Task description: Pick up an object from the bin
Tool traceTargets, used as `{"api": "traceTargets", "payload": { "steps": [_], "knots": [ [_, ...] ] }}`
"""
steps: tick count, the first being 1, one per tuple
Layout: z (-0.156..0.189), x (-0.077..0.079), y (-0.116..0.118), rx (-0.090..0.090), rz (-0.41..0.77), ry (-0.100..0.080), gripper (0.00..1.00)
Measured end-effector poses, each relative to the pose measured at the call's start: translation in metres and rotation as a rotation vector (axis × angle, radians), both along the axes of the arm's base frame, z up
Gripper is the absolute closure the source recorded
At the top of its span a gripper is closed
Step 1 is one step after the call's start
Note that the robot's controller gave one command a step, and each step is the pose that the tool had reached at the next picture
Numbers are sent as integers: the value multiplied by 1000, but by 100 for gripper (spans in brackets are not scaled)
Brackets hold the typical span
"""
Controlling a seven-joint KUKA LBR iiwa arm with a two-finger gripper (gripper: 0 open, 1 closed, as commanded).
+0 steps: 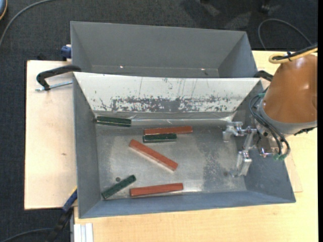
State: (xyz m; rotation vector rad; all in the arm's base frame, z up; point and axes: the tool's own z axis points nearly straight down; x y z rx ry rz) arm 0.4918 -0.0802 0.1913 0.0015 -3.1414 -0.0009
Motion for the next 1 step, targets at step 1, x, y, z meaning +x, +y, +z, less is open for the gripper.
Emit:
{"api": "traceTargets", "payload": {
  "steps": [1],
  "knots": [
    [-121,15,57,3,7,7,0]
  ]
}}
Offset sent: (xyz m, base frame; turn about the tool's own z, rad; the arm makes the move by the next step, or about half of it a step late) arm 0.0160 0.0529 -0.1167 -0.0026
